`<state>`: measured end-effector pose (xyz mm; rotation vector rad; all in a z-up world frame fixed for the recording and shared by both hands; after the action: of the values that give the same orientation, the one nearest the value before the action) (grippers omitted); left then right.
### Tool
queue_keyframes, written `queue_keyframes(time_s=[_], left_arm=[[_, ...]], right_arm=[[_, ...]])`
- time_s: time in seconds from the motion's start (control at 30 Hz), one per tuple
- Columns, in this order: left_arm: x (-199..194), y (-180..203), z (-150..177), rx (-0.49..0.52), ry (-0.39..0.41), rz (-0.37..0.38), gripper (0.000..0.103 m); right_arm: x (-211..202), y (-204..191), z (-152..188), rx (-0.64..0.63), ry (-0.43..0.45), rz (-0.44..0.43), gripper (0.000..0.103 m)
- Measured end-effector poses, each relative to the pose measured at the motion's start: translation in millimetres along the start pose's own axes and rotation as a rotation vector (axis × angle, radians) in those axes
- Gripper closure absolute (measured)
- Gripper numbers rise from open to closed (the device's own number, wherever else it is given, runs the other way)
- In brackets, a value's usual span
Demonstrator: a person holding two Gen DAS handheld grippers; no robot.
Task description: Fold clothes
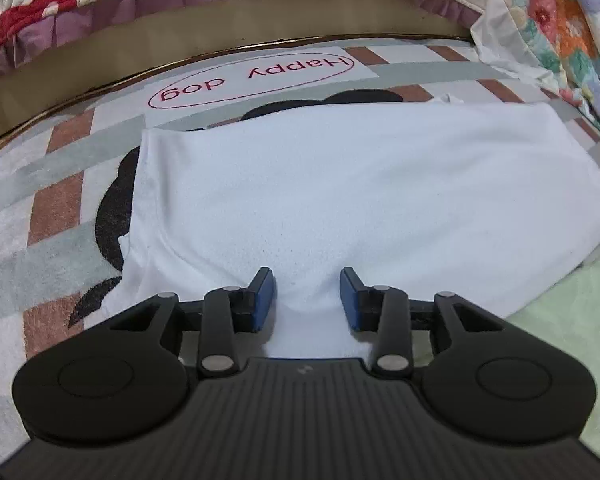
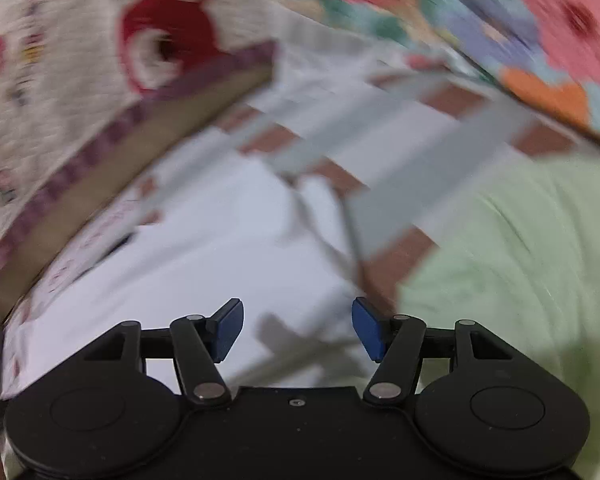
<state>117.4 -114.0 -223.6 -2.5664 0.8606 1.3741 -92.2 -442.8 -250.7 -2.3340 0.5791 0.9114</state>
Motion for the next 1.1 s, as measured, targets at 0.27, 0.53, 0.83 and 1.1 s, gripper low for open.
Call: queue_keyframes(time_s=[0.27,0.53,0.83,1.1], left_arm=[[1.3,-3.8,2.0,-0.050,-0.014,0.007,0.065],[-21.9,59.8,-7.8,0.127,0.091,0.133,0.064],[20.0,107.9,7.9,0.099,-0.077,0.186,0.063],[20.5,103.7,9.9,0.045,-0.097,0.201,0.063]], right_arm=[[22.2,-2.8,22.8,0.182,-0.061,-0.135,0.035],[37.2,-12.5,14.7,0.324,0.131,-0.186,0.036],[20.9,-25.3,-10.6,0.229,0.290,-0.192,0.076],[51.0,-5.0,8.3,0.404,0.145,-0.232,0.049]])
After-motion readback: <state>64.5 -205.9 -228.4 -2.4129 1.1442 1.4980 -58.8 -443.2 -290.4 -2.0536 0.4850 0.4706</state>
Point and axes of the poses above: each gripper's, at about its wrist camera, not at the fingertips, and x roughly the way its jaws point, y to its right, z to its underside, the point moved 10 cm from there along x, roughly the way its jaws point, and after that the axes turned 11 degrees about -x, right-handed, at the moved point
